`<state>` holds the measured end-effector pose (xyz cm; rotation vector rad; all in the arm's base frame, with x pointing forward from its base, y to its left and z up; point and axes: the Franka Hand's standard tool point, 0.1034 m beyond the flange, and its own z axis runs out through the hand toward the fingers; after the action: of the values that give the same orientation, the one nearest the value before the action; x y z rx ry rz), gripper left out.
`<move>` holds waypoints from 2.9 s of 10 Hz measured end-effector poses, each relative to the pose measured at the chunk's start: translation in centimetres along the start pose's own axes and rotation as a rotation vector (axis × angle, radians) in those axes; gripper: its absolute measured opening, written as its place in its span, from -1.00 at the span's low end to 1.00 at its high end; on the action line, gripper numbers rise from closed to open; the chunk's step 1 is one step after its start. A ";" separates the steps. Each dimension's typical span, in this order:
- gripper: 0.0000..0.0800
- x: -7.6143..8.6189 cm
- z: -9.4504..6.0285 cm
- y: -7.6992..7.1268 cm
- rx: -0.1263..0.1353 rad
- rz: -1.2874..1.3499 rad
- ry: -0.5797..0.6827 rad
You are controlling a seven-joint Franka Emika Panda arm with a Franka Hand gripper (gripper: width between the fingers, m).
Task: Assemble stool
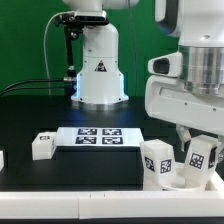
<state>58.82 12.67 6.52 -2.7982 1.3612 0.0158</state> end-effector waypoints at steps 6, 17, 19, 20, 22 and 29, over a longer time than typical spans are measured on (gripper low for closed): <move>-0.16 -0.2 0.1 -0.4 0.115 0.741 -0.011; 0.62 -0.5 -2.0 -0.2 0.133 0.097 0.003; 0.62 -0.3 -2.0 -0.1 0.130 -0.038 0.013; 0.62 -0.3 -1.9 -0.1 0.129 -0.112 0.018; 0.62 0.0 -3.0 -0.3 0.124 -0.406 0.055; 0.62 0.4 -3.7 -0.4 0.035 -1.221 0.141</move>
Offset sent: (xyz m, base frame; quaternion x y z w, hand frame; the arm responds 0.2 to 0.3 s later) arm -0.0076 -0.0038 0.0043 0.0424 0.0105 0.3921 0.9189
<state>59.40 12.51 10.20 -3.0934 -0.4913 -0.2234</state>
